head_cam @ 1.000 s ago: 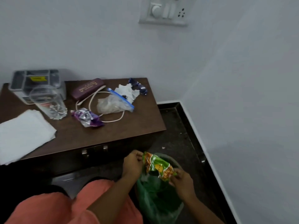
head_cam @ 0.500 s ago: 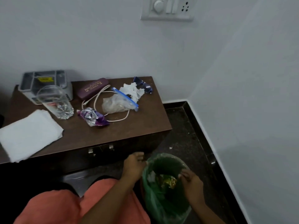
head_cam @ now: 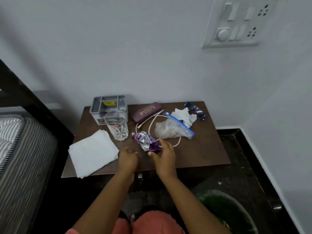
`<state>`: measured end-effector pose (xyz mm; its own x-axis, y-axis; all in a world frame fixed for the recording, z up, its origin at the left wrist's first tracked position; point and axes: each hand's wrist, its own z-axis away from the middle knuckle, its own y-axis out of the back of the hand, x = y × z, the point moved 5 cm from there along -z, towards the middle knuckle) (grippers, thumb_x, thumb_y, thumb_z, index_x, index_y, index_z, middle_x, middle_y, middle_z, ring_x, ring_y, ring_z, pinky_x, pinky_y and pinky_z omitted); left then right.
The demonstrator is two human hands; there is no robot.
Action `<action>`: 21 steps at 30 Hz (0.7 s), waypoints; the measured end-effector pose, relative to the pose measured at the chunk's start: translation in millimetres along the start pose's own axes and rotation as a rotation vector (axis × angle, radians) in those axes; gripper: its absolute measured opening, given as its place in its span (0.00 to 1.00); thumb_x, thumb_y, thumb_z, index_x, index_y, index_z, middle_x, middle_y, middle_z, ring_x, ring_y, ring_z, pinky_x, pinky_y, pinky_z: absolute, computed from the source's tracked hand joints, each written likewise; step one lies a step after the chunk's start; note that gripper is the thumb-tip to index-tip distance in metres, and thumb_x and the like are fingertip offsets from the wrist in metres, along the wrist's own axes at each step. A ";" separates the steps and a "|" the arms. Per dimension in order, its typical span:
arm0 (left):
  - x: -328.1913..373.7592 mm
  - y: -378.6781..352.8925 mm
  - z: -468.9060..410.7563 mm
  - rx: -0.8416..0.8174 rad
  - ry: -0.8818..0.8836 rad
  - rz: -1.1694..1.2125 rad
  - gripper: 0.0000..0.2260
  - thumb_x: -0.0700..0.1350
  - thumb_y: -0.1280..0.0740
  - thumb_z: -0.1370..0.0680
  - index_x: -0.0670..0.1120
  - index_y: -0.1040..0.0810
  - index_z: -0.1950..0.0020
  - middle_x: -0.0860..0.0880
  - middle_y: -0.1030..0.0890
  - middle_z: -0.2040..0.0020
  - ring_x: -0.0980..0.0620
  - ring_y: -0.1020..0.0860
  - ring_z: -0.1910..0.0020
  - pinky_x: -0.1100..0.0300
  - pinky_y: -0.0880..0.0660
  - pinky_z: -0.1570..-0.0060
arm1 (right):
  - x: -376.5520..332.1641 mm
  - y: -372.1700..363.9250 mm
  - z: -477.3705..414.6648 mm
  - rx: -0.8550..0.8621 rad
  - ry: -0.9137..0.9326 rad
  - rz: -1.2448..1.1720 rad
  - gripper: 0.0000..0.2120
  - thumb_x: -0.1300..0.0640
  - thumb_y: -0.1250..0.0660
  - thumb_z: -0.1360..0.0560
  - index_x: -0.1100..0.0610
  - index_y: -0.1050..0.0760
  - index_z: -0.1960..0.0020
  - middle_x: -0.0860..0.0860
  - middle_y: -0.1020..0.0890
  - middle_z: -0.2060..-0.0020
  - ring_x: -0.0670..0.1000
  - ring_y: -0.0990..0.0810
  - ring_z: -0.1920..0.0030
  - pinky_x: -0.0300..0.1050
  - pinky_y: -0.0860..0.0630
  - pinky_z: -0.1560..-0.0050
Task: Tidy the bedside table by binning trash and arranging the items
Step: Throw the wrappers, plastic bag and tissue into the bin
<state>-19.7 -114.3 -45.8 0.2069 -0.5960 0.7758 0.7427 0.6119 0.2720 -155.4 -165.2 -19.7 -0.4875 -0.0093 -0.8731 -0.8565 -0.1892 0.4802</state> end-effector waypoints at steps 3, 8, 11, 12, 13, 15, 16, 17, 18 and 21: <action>-1.1 -8.3 1.3 -0.085 0.025 0.090 0.11 0.34 0.44 0.22 0.39 0.25 0.45 0.45 0.23 0.58 0.51 0.25 0.62 0.58 0.27 0.60 | 4.4 -13.4 -8.5 -0.028 -0.014 0.042 0.32 0.62 0.26 0.33 0.57 0.32 0.31 0.54 0.28 0.37 0.53 0.29 0.36 0.39 0.35 0.35; 7.4 -21.9 10.1 -0.231 0.057 0.190 0.14 0.29 0.45 0.23 0.41 0.23 0.47 0.46 0.21 0.61 0.53 0.23 0.64 0.67 0.25 0.72 | 8.7 -26.1 -12.4 -0.049 -0.007 0.061 0.21 0.63 0.28 0.31 0.55 0.24 0.39 0.54 0.23 0.45 0.54 0.24 0.43 0.46 0.27 0.40; 11.7 -24.4 15.9 -0.280 0.042 0.150 0.14 0.29 0.44 0.24 0.37 0.22 0.46 0.44 0.20 0.64 0.50 0.23 0.66 0.66 0.26 0.74 | 4.3 -28.1 -14.2 -0.033 0.010 0.050 0.12 0.63 0.29 0.31 0.57 0.22 0.48 0.55 0.22 0.50 0.54 0.23 0.49 0.44 0.27 0.47; 12.4 -24.9 17.9 -0.291 0.036 0.148 0.14 0.30 0.44 0.24 0.37 0.22 0.45 0.44 0.20 0.64 0.50 0.23 0.66 0.64 0.26 0.72 | 1.6 -27.9 -14.3 -0.026 0.024 0.046 0.10 0.63 0.29 0.31 0.57 0.22 0.50 0.55 0.21 0.52 0.53 0.23 0.51 0.43 0.27 0.49; 13.2 -25.4 19.4 -0.300 0.034 0.149 0.14 0.31 0.44 0.23 0.38 0.22 0.44 0.44 0.20 0.64 0.50 0.23 0.66 0.63 0.27 0.69 | -0.9 -26.9 -13.8 -0.020 0.034 0.041 0.08 0.64 0.29 0.31 0.57 0.23 0.52 0.54 0.21 0.54 0.52 0.23 0.53 0.43 0.26 0.50; 16.0 -24.9 27.0 -0.312 0.029 0.184 0.14 0.32 0.44 0.23 0.39 0.22 0.44 0.46 0.20 0.66 0.51 0.23 0.68 0.61 0.27 0.67 | -4.8 -23.1 -10.7 -0.025 0.039 0.020 0.08 0.66 0.31 0.30 0.56 0.24 0.54 0.53 0.20 0.57 0.51 0.22 0.56 0.46 0.24 0.52; 17.6 -24.1 32.7 -0.316 0.023 0.205 0.14 0.31 0.44 0.24 0.39 0.22 0.45 0.47 0.20 0.68 0.52 0.23 0.69 0.61 0.27 0.68 | -6.3 -19.4 -8.5 -0.030 0.043 0.001 0.08 0.67 0.31 0.30 0.56 0.24 0.55 0.52 0.19 0.58 0.51 0.21 0.57 0.48 0.22 0.52; 18.6 -23.8 39.4 -0.323 0.013 0.219 0.14 0.31 0.44 0.24 0.39 0.22 0.45 0.49 0.20 0.70 0.53 0.23 0.71 0.61 0.27 0.68 | -7.6 -13.9 -5.7 -0.032 0.052 -0.017 0.08 0.67 0.32 0.30 0.55 0.24 0.55 0.52 0.19 0.59 0.50 0.20 0.58 0.49 0.22 0.53; 18.9 -23.9 47.6 -0.337 -0.005 0.232 0.15 0.31 0.45 0.25 0.38 0.22 0.46 0.50 0.19 0.71 0.54 0.22 0.71 0.61 0.27 0.68 | -9.6 -6.5 -1.8 -0.034 0.068 -0.030 0.09 0.68 0.33 0.30 0.55 0.24 0.56 0.51 0.19 0.59 0.50 0.19 0.58 0.49 0.21 0.54; 18.7 -31.4 81.5 -0.381 -0.080 0.298 0.14 0.31 0.45 0.23 0.40 0.21 0.48 0.47 0.16 0.64 0.51 0.19 0.62 0.60 0.25 0.60 | -13.7 27.9 14.6 -0.047 0.138 -0.029 0.10 0.68 0.33 0.29 0.54 0.24 0.56 0.49 0.19 0.60 0.45 0.20 0.59 0.40 0.22 0.56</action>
<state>-91.0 -102.3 6.6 0.4074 -0.3728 0.8337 0.8419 0.5070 -0.1847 -175.1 -156.1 7.0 -0.4314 -0.1378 -0.8916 -0.8595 -0.2375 0.4526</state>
